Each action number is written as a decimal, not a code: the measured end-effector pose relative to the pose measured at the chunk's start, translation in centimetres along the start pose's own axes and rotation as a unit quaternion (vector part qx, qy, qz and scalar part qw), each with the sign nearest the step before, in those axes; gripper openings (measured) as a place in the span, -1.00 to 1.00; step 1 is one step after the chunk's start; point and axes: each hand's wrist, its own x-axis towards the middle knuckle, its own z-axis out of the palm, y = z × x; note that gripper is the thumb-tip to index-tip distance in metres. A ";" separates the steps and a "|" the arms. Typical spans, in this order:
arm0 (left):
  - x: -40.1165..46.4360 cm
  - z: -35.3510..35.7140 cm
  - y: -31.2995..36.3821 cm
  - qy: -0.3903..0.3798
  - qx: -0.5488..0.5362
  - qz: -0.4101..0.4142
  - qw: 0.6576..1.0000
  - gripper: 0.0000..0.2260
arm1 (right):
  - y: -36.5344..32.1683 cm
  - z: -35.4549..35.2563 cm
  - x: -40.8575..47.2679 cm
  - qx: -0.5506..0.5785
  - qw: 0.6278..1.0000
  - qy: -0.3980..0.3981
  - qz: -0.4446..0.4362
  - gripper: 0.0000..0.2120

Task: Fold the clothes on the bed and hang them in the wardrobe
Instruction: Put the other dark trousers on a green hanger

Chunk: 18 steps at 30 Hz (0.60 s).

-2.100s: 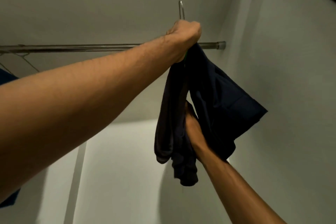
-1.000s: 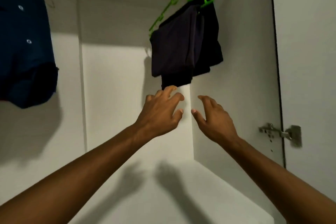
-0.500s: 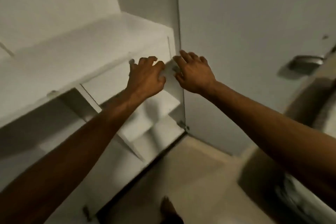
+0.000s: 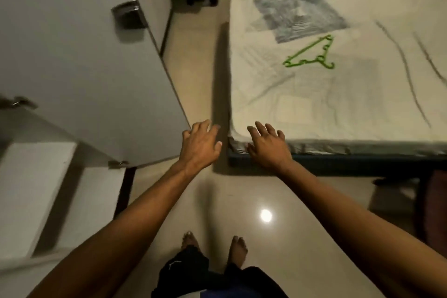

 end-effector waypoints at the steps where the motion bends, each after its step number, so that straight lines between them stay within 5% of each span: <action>1: 1.6 0.3 3.1 -0.004 0.001 0.038 0.999 -0.56 | 3.3 -0.3 -0.9 0.010 0.999 0.009 0.040 -0.46; 9: 11.2 1.9 18.2 -0.029 -0.004 0.201 0.979 -0.57 | 17.8 -3.8 -3.9 0.047 0.968 0.066 0.239 -0.49; 18: 24.8 3.8 28.6 -0.049 -0.034 0.247 0.967 -0.61 | 30.3 -8.8 0.0 0.043 0.942 0.093 0.319 -0.53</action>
